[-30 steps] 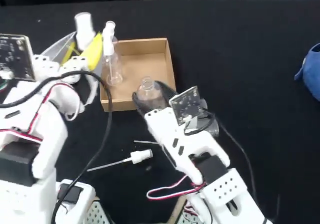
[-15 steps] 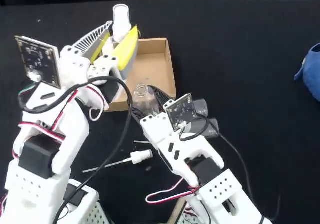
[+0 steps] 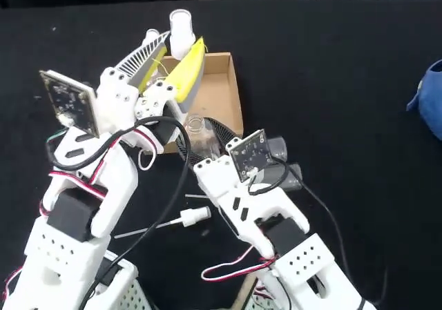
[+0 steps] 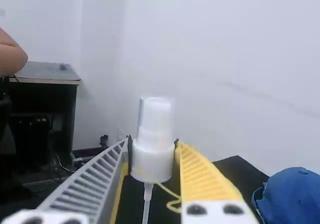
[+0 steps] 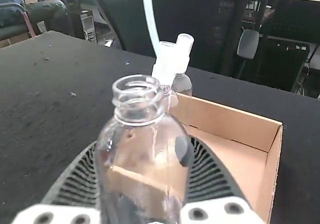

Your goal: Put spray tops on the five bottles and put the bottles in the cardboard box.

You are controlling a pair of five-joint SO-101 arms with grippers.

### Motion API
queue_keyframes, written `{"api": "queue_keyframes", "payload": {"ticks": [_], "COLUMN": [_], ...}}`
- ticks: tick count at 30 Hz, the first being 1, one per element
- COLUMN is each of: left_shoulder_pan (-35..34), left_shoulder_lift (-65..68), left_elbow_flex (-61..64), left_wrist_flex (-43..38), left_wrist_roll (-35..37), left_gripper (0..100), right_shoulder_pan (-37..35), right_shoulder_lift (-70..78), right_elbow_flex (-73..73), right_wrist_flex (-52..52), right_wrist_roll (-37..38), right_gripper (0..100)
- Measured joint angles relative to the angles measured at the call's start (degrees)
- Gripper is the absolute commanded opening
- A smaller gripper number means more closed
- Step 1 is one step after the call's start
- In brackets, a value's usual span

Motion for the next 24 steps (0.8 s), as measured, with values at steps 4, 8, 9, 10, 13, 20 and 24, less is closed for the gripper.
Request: {"api": "queue_keyframes", "payload": {"ticks": [4, 8, 9, 10, 13, 20, 24], "left_shoulder_pan": [-0.97, -2.11, -1.85, -1.32, 1.85, 3.34, 3.43], "left_shoulder_lift": [-2.11, -8.44, -10.37, -12.04, -15.56, -14.77, -12.31], "left_elbow_flex": [0.09, 1.14, 2.20, 3.16, 5.36, 5.63, 5.63], "left_wrist_flex": [-0.09, -0.26, -0.26, -0.26, -0.35, -0.44, 1.14], "left_wrist_roll": [0.00, 0.00, 0.00, 0.00, 0.00, 0.00, 0.00], "left_gripper": [3, 3, 3, 3, 3, 3, 3], "right_shoulder_pan": [0.00, 0.00, 0.00, 0.00, 0.00, 0.00, 0.00], "right_shoulder_lift": [0.00, 0.00, 0.00, 0.00, 0.00, 0.00, 0.00], "right_elbow_flex": [0.00, 0.00, 0.00, 0.00, 0.00, 0.00, 0.00], "right_wrist_flex": [0.00, 0.00, 0.00, 0.00, 0.00, 0.00, 0.00], "right_wrist_roll": [0.00, 0.00, 0.00, 0.00, 0.00, 0.00, 0.00], "right_gripper": [1.1, 1.1, 1.1, 1.1, 1.1, 1.1, 1.1]}}
